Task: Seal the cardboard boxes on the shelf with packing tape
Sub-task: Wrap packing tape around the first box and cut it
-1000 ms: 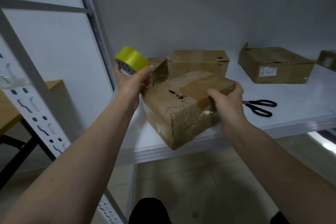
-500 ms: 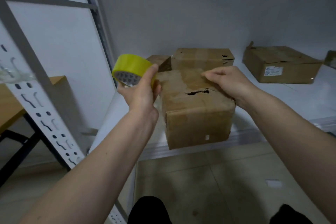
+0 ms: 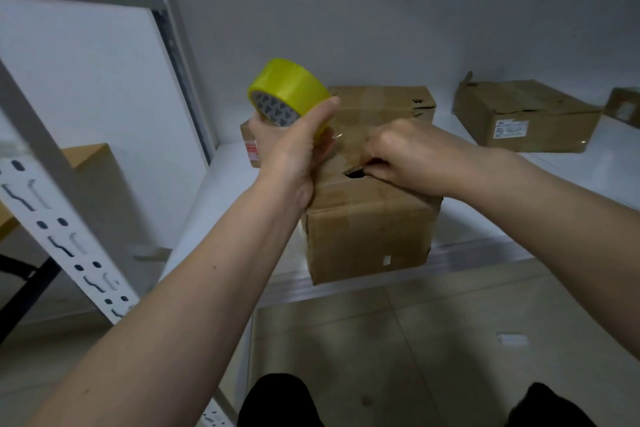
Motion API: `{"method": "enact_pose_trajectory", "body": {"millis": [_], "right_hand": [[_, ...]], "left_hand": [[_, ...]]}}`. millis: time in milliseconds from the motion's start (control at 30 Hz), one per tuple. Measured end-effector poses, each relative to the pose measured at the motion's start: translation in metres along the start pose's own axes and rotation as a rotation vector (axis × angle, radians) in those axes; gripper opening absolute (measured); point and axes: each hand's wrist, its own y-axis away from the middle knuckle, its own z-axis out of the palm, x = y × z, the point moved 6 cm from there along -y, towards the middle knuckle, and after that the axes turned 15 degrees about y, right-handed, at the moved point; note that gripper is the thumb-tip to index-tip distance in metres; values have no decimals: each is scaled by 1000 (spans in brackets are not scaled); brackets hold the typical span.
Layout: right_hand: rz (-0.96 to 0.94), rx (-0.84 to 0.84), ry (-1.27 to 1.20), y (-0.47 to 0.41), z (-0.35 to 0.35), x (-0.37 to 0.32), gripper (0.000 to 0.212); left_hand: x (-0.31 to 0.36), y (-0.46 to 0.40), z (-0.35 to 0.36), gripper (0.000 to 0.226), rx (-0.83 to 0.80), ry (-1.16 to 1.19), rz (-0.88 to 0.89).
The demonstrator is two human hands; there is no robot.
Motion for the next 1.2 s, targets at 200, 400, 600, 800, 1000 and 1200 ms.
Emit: {"method": "enact_pose_trajectory", "body": {"millis": [200, 400, 600, 800, 1000, 1200], "right_hand": [[8, 50, 23, 2, 2, 6, 10], [12, 34, -42, 10, 1, 4, 19], [97, 38, -188, 19, 3, 0, 38], [97, 73, -318, 37, 14, -10, 46], [248, 469, -412, 40, -5, -4, 33], [497, 358, -1191, 7, -18, 38, 49]], "left_hand": [[-7, -4, -5, 94, -29, -20, 53], [-6, -3, -4, 112, -30, -105, 116], [-6, -4, -6, 114, -32, -88, 115], [-7, -1, -2, 89, -56, -63, 69], [-5, 3, 3, 83, -149, -62, -2], [7, 25, 34, 91, -608, -297, -232]]}}
